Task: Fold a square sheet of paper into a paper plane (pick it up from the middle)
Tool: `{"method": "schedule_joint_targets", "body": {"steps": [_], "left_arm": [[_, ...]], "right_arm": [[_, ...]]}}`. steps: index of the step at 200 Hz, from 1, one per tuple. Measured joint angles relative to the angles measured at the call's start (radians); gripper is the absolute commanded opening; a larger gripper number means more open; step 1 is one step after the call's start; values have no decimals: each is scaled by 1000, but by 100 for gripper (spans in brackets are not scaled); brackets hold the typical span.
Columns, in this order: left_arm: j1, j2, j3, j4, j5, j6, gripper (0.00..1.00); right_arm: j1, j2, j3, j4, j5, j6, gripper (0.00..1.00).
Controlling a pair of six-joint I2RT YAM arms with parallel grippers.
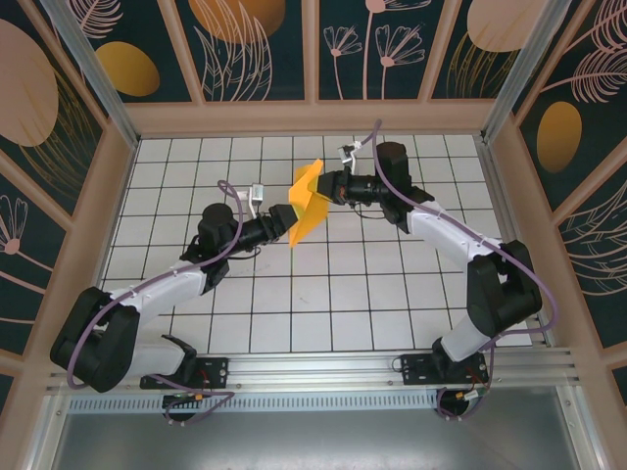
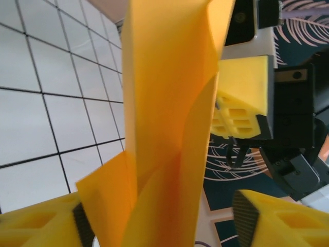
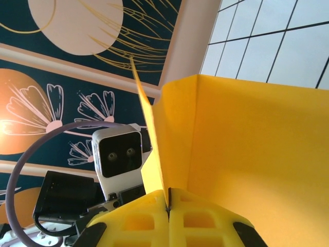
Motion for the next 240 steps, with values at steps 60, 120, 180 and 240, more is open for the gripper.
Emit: {"method": "schedule_joint_targets", "body": {"steps": [60,120,180,240], "left_arm": [[0,0,13,37,-4,20,33],[0,0,15,6,-31,57,9],[0,-6,123,-291,-164,212,7],[1,37,352,-835,-662,476,10]], "right_arm": [[-3,9,0,6,-5,6,0],[-14,20,0,-29,-3,-17,11],[-47,0,2,-220,175,-135,55],[-58,-138,-83,-345,498,-204,61]]}}
